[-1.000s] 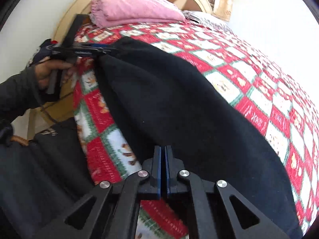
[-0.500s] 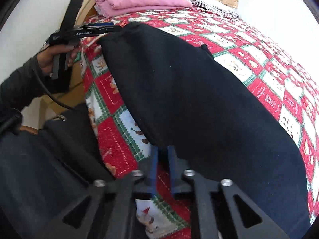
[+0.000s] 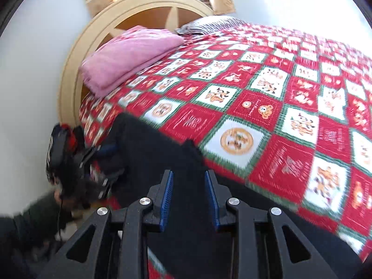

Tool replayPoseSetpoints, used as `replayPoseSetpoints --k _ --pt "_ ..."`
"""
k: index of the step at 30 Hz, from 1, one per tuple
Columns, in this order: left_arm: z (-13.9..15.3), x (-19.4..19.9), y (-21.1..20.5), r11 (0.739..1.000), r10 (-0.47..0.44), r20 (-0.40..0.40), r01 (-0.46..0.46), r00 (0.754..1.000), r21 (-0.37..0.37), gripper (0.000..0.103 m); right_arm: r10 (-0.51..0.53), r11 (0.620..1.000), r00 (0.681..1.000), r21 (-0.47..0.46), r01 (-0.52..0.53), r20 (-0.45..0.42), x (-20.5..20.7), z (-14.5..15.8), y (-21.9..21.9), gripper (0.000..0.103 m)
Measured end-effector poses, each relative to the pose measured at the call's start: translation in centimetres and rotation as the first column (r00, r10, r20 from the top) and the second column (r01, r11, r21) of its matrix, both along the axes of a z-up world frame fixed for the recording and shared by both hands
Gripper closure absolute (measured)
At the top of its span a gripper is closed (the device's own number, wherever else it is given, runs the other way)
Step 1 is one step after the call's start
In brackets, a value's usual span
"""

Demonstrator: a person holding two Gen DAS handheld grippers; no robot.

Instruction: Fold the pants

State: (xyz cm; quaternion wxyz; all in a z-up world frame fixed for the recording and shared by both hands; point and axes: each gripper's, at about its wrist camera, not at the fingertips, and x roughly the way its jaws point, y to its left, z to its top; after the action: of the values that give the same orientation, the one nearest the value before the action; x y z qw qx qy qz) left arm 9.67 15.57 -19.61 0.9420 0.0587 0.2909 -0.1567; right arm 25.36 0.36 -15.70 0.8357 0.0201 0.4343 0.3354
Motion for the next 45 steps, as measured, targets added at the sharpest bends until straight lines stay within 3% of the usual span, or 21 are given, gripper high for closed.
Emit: replayPoseSetpoints --k 5,9,10,11,13,18,20,24,27,29,30,32,33,36,39,42,45 --pt "0.3 0.9 2.2 0.996 0.056 -0.003 -0.056 0.998 -0.07 0.016 -0.005 0.996 0.993 0.087 0.015 -0.118 4.8 -1.9 2.4 0.073" --pt "-0.5 0.6 2.0 0.998 0.049 0.035 -0.047 0.998 -0.038 0.015 -0.017 0.995 0.975 0.096 0.039 -0.223 7.3 -4.3 3.9 0.073" --pt "-0.6 0.4 2.0 0.998 0.048 0.041 -0.047 0.998 -0.032 0.015 -0.017 0.993 0.968 0.106 0.045 -0.251 7.4 -4.8 4.0 0.076" --pt "-0.7 0.3 2.1 0.998 0.047 0.046 -0.046 0.998 -0.031 0.015 -0.01 0.991 0.957 0.125 0.048 -0.291 7.7 -5.6 4.0 0.089" --pt "-0.6 0.2 2.3 0.998 0.051 0.05 -0.049 0.997 -0.038 0.014 -0.001 0.988 0.95 0.149 0.05 -0.311 7.4 -6.0 3.8 0.097" --pt "-0.8 0.7 2.4 0.997 0.076 0.071 -0.077 0.995 0.005 0.01 -0.052 0.976 0.981 0.197 0.089 -0.186 6.2 -2.9 2.7 0.099" --pt "-1.0 1.1 2.5 0.998 0.065 0.082 -0.066 0.994 0.006 0.005 -0.103 0.98 0.982 0.152 0.127 -0.157 6.6 -2.4 2.8 0.099" --pt "-1.3 1.1 3.0 0.999 0.053 0.098 -0.053 0.994 -0.01 0.002 -0.154 0.985 0.972 0.052 0.166 -0.178 7.9 -4.8 3.3 0.099" --pt "-0.8 0.2 3.3 0.998 0.06 0.098 -0.058 0.993 -0.027 0.003 -0.14 0.985 0.969 0.073 0.158 -0.204 7.8 -5.7 2.8 0.098" --pt "-0.2 -0.6 4.1 0.995 0.082 0.105 -0.075 0.991 -0.064 0.003 -0.122 0.985 0.973 0.094 0.143 -0.197 7.3 -5.1 2.2 0.095" --pt "0.1 -1.1 4.4 0.994 0.087 0.113 -0.079 0.99 -0.075 0.003 -0.125 0.986 0.974 0.087 0.143 -0.189 6.9 -4.6 1.9 0.09" --pt "0.5 -1.7 4.7 0.993 0.097 0.131 -0.087 0.987 -0.077 0.003 -0.141 0.989 0.984 0.039 0.146 -0.11 5.4 -3.2 1.6 0.068" --pt "0.7 -1.9 4.8 0.993 0.098 0.135 -0.089 0.986 -0.074 0.002 -0.133 0.99 0.988 0.029 0.136 -0.072 4.4 -2.5 1.5 0.065" --pt "0.2 -1.1 4.7 0.993 0.108 0.106 -0.102 0.988 -0.057 0.0 -0.067 0.996 0.997 0.053 0.07 -0.048 1.3 -1.4 1.2 0.064" --pt "-1.4 0.2 4.6 0.992 0.127 0.029 -0.126 0.992 -0.032 0.0 0.007 1.0 0.998 0.031 -0.005 -0.069 -1.4 -2.5 2.1 0.063" --pt "-1.5 -0.1 4.3 0.991 0.133 0.044 -0.133 0.99 -0.009 0.0 0.013 0.999 0.992 -0.041 -0.019 -0.127 -2.6 -5.4 2.9 0.063" --pt "-0.3 -0.3 4.2 0.99 0.142 0.051 -0.142 0.989 -0.012 0.0 0.01 0.999 0.996 -0.033 -0.013 -0.086 -3.5 -6.1 2.4 0.063"
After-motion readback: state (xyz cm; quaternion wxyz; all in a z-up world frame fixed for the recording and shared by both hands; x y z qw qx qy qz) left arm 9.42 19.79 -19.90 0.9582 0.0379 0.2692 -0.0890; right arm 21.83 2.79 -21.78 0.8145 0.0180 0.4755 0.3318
